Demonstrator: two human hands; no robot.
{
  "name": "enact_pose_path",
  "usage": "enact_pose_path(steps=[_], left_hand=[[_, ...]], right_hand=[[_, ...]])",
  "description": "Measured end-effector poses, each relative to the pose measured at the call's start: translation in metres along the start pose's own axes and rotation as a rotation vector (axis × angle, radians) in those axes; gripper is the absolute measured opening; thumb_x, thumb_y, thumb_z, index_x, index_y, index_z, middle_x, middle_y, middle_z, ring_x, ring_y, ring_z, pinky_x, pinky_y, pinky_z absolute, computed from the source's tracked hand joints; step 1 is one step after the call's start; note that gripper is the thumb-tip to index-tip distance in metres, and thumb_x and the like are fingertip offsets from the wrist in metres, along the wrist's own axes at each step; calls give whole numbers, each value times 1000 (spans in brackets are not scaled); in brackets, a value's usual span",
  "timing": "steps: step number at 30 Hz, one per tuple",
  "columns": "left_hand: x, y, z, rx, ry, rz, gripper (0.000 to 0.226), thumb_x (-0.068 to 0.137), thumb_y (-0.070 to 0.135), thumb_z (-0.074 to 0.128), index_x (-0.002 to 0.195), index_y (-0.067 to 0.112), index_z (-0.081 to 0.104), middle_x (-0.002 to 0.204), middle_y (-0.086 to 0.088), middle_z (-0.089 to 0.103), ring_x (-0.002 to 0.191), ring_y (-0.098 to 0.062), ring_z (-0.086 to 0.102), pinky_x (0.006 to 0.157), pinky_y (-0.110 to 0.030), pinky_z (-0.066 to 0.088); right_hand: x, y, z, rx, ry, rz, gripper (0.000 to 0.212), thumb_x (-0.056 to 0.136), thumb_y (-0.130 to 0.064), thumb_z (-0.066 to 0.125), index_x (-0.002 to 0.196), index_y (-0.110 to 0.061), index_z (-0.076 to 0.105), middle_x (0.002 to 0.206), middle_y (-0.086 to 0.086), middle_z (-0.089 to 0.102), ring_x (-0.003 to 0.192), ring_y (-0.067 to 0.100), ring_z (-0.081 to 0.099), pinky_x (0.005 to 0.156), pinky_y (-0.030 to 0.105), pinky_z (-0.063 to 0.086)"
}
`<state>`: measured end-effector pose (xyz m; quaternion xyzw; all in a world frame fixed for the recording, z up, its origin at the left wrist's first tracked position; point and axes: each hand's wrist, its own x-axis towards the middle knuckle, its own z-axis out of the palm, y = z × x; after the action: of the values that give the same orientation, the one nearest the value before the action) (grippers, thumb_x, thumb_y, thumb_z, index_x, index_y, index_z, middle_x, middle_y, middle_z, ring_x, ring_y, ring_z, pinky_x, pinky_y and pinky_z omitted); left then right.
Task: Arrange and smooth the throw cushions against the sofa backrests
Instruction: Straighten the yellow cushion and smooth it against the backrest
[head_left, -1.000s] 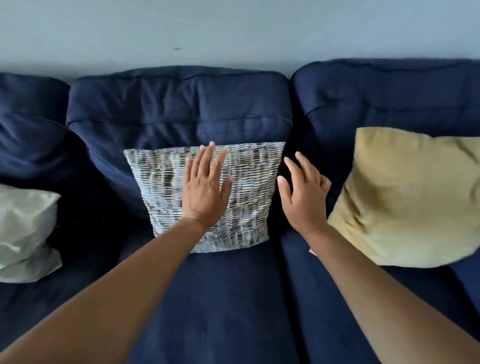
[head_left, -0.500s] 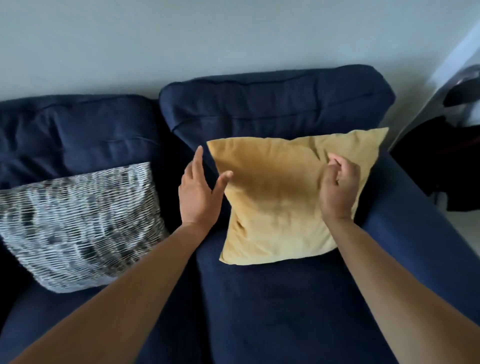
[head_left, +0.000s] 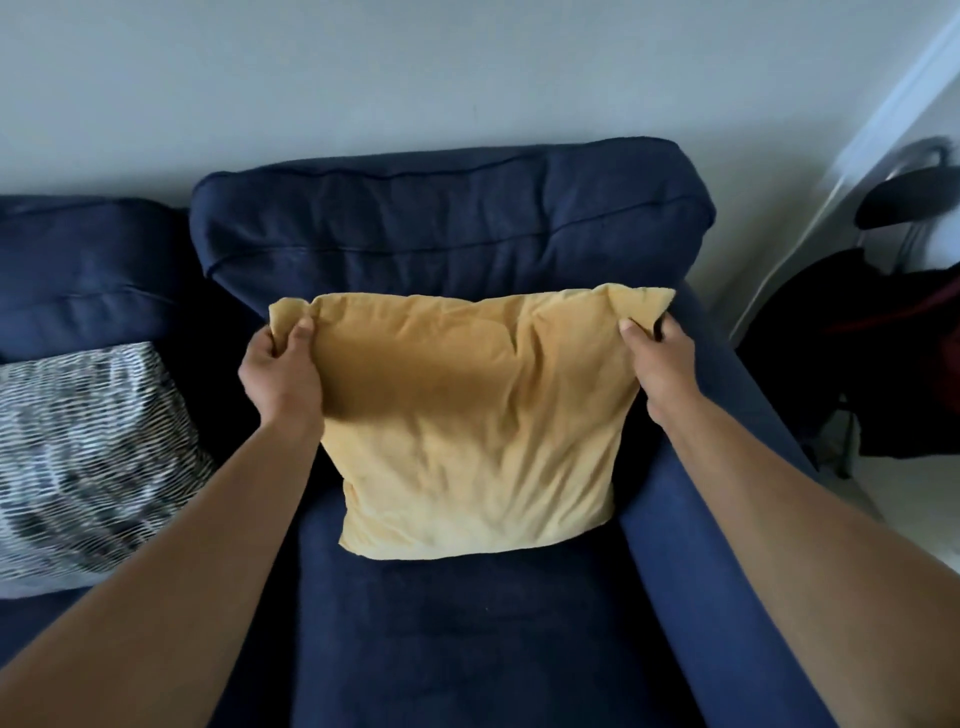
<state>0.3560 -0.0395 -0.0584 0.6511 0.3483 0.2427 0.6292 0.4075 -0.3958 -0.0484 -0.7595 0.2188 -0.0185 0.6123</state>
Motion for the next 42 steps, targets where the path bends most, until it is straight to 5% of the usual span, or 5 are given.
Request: enact_pose_path(steps=[5,27,32,37,42], left_hand=[[1,20,-12,-218,155,121,8,93,30,66,86,28,64,82,11,60,74,-3,54,76,-22,50],[6,-9,-2,46,236,115,25,98,31,61,119,17,61,87,19,58,72,11,54,68,-2,41],[-13,0,-1,120,339,270,52,97,30,60,145,18,45,131,0,52,117,-10,52,92,-1,34],[-79,-14,32,538,146,848,59,103,27,46,155,3,32,163,-22,25,153,-39,18,123,-54,4],[-91,-67,57,847,-111,910,56,104,27,35,154,2,35,163,-17,29,153,-36,18,124,-56,1]], right_hand=[[6,-35,28,253,162,-119,16,90,-20,68,77,-26,73,82,-12,74,81,7,68,79,26,54],[14,0,47,-184,158,-227,18,101,-31,55,98,-17,66,92,-3,66,80,11,60,78,29,43],[9,4,40,-106,237,-250,23,102,-29,52,116,-15,62,108,-4,65,97,13,64,94,42,52],[-26,-3,68,-366,288,-933,51,101,-20,50,148,-2,43,157,16,40,147,28,37,117,51,29],[-50,43,116,-882,-167,-1274,56,105,-30,43,157,-13,31,166,9,25,154,25,20,124,47,10]])
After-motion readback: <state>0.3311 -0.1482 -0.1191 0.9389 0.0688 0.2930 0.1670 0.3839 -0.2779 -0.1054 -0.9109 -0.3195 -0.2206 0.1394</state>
